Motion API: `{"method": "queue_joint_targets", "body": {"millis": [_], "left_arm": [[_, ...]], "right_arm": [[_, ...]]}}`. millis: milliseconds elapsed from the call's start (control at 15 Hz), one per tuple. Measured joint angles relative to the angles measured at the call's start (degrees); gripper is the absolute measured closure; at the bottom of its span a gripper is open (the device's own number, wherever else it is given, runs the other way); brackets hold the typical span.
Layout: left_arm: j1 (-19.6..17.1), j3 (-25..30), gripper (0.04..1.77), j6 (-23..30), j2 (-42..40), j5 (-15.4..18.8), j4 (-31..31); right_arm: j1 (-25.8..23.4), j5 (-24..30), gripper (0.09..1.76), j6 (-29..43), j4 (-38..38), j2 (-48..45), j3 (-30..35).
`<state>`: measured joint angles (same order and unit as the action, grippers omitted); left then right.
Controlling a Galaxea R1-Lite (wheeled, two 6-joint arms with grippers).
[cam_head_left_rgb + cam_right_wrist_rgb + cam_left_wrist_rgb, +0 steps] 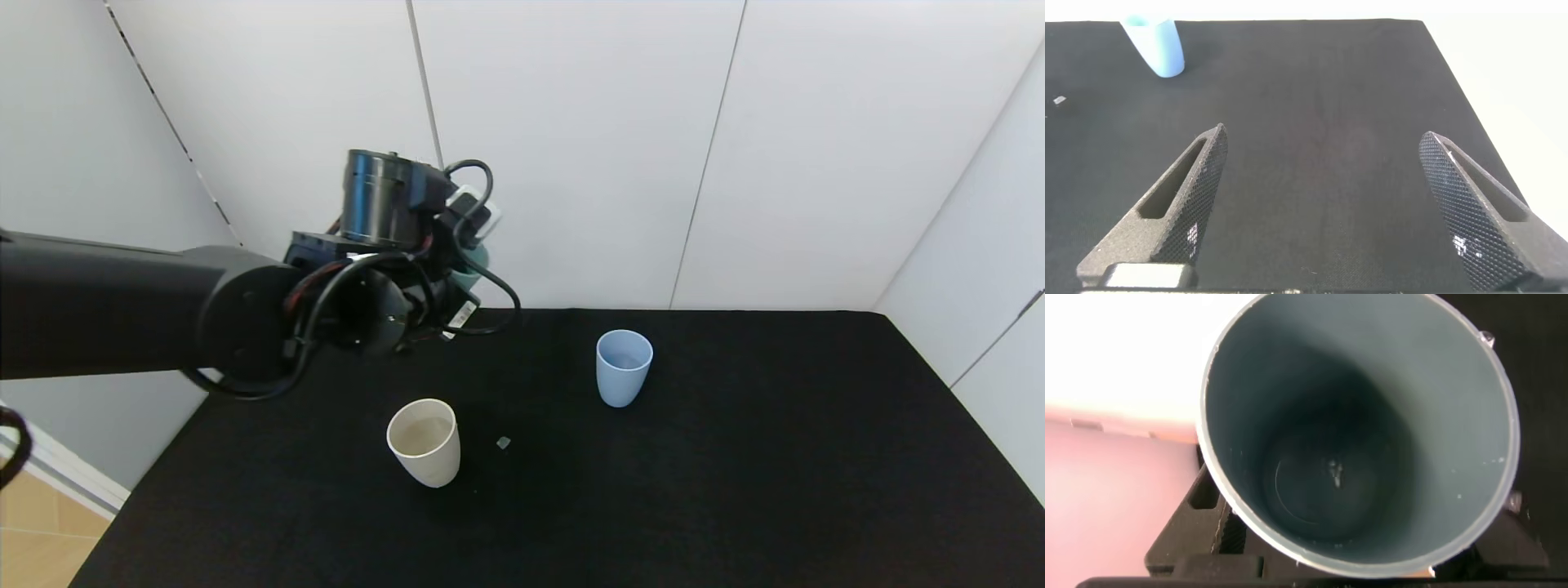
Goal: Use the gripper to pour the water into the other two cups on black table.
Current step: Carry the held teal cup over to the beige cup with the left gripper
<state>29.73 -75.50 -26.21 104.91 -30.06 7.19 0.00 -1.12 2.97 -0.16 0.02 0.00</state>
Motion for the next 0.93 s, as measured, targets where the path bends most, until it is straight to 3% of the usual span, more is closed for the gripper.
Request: {"method": "queue_joint_targets", "body": {"millis": [600, 800, 933], "left_arm": [[-14.3, 24.7, 0.64, 9.8, -25.3, 15.7, 0.0], [-18.0, 31.5, 0.64, 9.2, -30.5, 17.7, 0.0], [-19.1, 34.8, 0.64, 5.7, -32.3, 17.8, 0.0]], "right_arm": [[0.0, 0.0, 0.14, 0.0, 0.0, 0.0, 0.0], [0.0, 0.0, 0.14, 0.0, 0.0, 0.0, 0.0], [0.0, 0.0, 0.14, 0.0, 0.0, 0.0, 0.0]]}}
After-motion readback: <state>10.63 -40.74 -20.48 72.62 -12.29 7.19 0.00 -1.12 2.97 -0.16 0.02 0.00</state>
